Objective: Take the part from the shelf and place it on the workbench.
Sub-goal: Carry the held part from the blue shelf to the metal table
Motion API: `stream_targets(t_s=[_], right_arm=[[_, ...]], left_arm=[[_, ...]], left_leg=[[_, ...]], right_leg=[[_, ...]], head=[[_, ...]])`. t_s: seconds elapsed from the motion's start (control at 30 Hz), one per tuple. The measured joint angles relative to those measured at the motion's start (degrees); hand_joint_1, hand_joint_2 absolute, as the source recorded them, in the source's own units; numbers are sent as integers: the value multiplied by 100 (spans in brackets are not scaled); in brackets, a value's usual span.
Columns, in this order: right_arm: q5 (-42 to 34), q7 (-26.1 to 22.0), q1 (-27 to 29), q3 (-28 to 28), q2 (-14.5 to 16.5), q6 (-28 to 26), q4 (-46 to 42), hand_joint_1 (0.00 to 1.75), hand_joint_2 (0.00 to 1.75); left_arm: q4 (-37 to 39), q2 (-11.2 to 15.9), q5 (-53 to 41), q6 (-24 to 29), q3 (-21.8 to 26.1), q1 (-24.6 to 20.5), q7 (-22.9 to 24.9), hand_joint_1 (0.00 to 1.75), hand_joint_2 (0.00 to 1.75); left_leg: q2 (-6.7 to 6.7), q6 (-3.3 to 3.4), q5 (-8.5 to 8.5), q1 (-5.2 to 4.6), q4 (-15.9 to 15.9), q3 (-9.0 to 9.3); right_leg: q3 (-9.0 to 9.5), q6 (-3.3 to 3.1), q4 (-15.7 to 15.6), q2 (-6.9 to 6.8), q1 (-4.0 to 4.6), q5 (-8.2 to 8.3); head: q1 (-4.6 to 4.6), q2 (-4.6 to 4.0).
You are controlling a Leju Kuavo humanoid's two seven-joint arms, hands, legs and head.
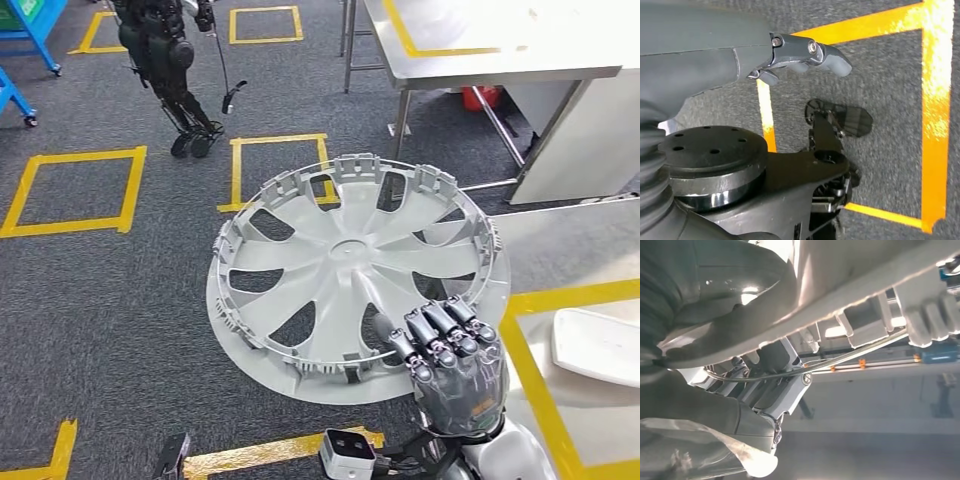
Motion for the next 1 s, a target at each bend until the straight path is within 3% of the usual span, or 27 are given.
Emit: stream_targets(t_s=[0.03, 0.07, 0.1, 0.17, 0.23, 0.3, 0.33, 0.4, 0.47, 0.53, 0.57, 0.6, 0.67, 0.73, 0.8, 0.83, 0.9, 0.97, 1.0], right_arm=[[0, 4, 5, 2, -11, 0, 0, 175, 175], [0, 8, 9, 2, -22, 0, 0, 175, 175], [0, 10, 12, 2, -31, 0, -1, 175, 175], [0, 11, 9, 4, -36, 0, -6, 175, 175], [0, 14, 7, 8, -38, 0, -15, 175, 175], [0, 22, 17, 8, -42, 0, -21, 175, 175], [0, 26, 26, 7, -45, 0, -24, 175, 175], [0, 33, 35, 8, -49, 0, -32, 175, 175], [0, 42, 37, 10, -51, 0, -37, 175, 175], [0, 51, 38, 11, -56, 0, -37, 175, 175], [0, 54, 40, 11, -59, 0, -37, 175, 175], [0, 56, 43, 11, -61, 0, -37, 175, 175], [0, 57, 44, 10, -62, 0, -37, 175, 175], [0, 57, 34, 11, -62, 0, -37, 175, 175], [0, 51, 26, 14, -62, 0, -33, 175, 175], [0, 48, 25, 16, -62, 0, -29, 175, 175], [0, 43, -16, 31, -62, 0, -5, 175, 175], [0, 48, -96, 64, -62, 0, 48, 175, 175], [0, 54, -124, 81, -62, 0, 83, 175, 175]], left_arm=[[0, 2, 46, -9, 82, 8, -4, 0, 175], [0, 3, 102, -14, 155, 9, -9, 0, 175], [0, 3, 162, -20, 225, 5, -14, 0, 175], [-1, 6, 275, -32, 362, -8, -34, 0, 175], [-1, 15, 343, -38, 477, -13, -51, 0, 175], [0, 24, 363, -32, 552, -16, -60, 0, 175], [0, 30, 364, -26, 578, -23, -64, 0, 175], [0, 42, 362, -9, 618, -34, -79, 0, 175], [0, 54, 356, -1, 650, -24, -88, 0, 175], [0, 63, 346, 4, 681, -9, -89, 0, 175], [0, 67, 335, 8, 692, -8, -90, 0, 175], [0, 70, 324, 11, 699, -12, -92, 0, 175], [0, 83, 299, 17, 701, -20, -96, 0, 175], [0, 92, 269, 21, 699, -22, -96, 0, 175], [0, 95, 240, 19, 698, -20, -89, 0, 175], [-1, 98, 226, 14, 698, -23, -83, 0, 175], [-1, 114, 199, 1, 698, -28, -62, 0, 175], [0, 135, 176, -4, 698, -9, -26, 0, 175], [0, 144, 167, -4, 698, 9, -10, 0, 175]], left_leg=[[86, 3, -3, -7, 2, -1], [161, 3, -6, -12, 5, -2], [230, -1, -10, -16, 8, 1], [345, -30, -31, -41, 29, 6], [444, -76, -45, -72, 49, 9], [546, -119, -44, -80, 48, 17], [517, -149, -77, -71, 70, 14], [274, -204, -315, -45, 377, -92], [16, -236, -691, -23, 1063, -358], [-37, -252, -842, -15, 1561, -561], [-45, -254, -757, -9, 1533, -544], [-69, -252, -584, 2, 1310, -441], [-286, -237, -221, 41, 602, -125], [-496, -219, -121, 64, 171, 51], [-463, -181, -136, 48, 112, 57], [-398, -144, -113, 45, 99, 51], [-267, -64, -68, 48, 49, 51], [-118, -24, -53, 29, 33, 42], [-35, -17, -53, 17, 35, 34]], right_leg=[[-73, 6, 170, -13, -1, -23], [-13, 4, 81, -30, 0, 71], [162, -7, -226, -73, 3, 242], [625, -55, -1046, -321, 36, 514], [846, -117, -1438, -467, 77, 578], [834, -175, -1451, -354, 88, 604], [827, -206, -1464, -294, 77, 627], [824, -266, -1494, -170, 45, 673], [820, -295, -1497, -38, 31, 693], [818, -302, -1490, 117, 31, 699], [817, -301, -1482, 200, 30, 702], [817, -297, -1471, 283, 27, 704], [802, -268, -1438, 432, 27, 704], [741, -203, -1405, 562, 18, 722], [672, -115, -1408, 684, -11, 768], [635, -78, -1404, 673, -22, 770], [490, -33, -1186, 427, -9, 622], [177, -11, -523, 105, 5, 274], [10, -2, -145, 37, 4, 122]], head=[[1, 0], [2, 0], [2, 0], [-1, 0], [-10, 0], [-16, 0], [-20, 0], [-40, 0], [-58, 0], [-64, 0], [-64, 0], [-65, 0], [-64, 0], [-60, 0], [-58, 1], [-58, 1], [-21, 0], [16, 0], [18, 0]])
